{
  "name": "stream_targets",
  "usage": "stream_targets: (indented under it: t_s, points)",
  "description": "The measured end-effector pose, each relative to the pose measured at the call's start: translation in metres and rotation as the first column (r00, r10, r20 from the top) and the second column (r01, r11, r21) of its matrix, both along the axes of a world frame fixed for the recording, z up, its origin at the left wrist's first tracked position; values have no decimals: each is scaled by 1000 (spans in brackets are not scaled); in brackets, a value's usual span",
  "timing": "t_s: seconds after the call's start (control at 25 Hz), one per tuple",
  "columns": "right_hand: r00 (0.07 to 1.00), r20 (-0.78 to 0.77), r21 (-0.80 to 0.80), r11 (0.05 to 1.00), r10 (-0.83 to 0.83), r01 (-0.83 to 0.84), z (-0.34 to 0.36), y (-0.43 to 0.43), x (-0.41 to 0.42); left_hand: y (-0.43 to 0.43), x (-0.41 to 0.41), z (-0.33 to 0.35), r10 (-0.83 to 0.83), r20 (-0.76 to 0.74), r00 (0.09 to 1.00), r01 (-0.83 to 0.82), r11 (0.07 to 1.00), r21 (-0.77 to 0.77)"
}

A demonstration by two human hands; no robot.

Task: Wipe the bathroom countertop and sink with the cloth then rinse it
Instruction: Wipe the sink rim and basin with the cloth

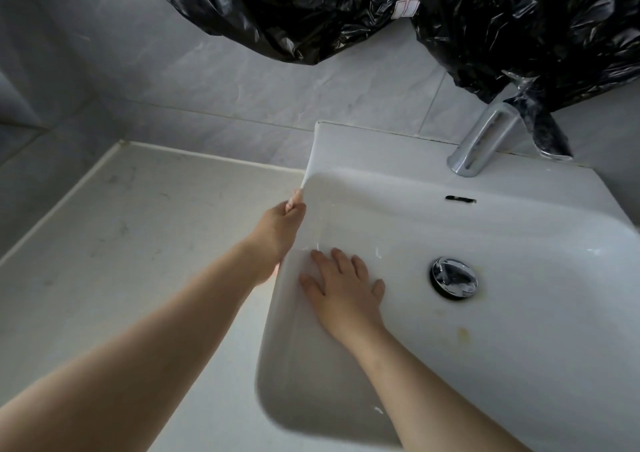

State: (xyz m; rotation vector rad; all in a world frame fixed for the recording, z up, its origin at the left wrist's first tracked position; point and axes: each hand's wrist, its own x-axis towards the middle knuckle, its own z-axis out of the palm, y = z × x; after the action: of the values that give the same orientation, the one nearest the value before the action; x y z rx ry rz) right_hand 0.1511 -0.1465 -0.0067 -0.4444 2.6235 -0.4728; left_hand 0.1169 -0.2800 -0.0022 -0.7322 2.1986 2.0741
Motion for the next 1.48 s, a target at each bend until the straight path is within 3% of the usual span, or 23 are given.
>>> stream_targets:
  t_s: [0.12, 0.2, 0.36, 0.44, 0.6, 0.72, 0.84, 0.96, 1.08, 1.2, 1.28, 1.36, 1.48]
  points:
    - [996, 87, -28, 999, -20, 22, 0, -4, -19, -1, -11, 3, -9, 24, 1000, 12, 989, -147]
    - [999, 41, -59, 998, 14, -12, 3, -7, -36, 2, -41, 16, 0, 62, 998, 16, 964, -266]
    - [919, -394, -125, 992, -25, -26, 22, -17, -82, 2, -58, 24, -10, 77, 997, 34, 951, -308]
    - [871, -492, -93, 994, 4, -57, 28, -25, -107, 3, -33, 17, -22, 2, 1000, 21, 974, -226]
    - [819, -571, -38, 995, 52, -90, 1, -29, -125, -5, -46, 8, 0, -72, 997, 8, 994, 112]
    - [692, -720, -164, 982, -56, -91, -14, -32, -125, -16, -98, 4, -24, -153, 988, 50, 985, 168]
    - [522, -847, -156, 986, -102, -60, -27, -37, -132, -25, -128, -11, -30, -280, 959, 99, 966, 238]
    - [433, -891, -174, 984, -138, -44, -38, -40, -136, -26, -120, -49, -76, -344, 936, 176, 947, 270]
    - [408, -889, -240, 970, -210, -23, -40, -45, -137, -25, -107, -78, -114, -285, 952, 213, 913, 349]
    - [393, -888, -257, 966, -236, 0, -42, -49, -136, -31, -136, -51, -130, -316, 940, 258, 876, 407]
    - [382, -896, -245, 970, -226, -1, -43, -48, -138, -28, -140, -31, -84, -232, 969, 171, 907, 386]
    - [371, -902, -246, 969, -224, -13, -44, -47, -138, -22, -118, -43, -60, -211, 976, 128, 937, 325]
    - [369, -895, -273, 962, -249, -13, -45, -50, -137, -16, -58, -75, -126, -282, 951, 236, 887, 397]
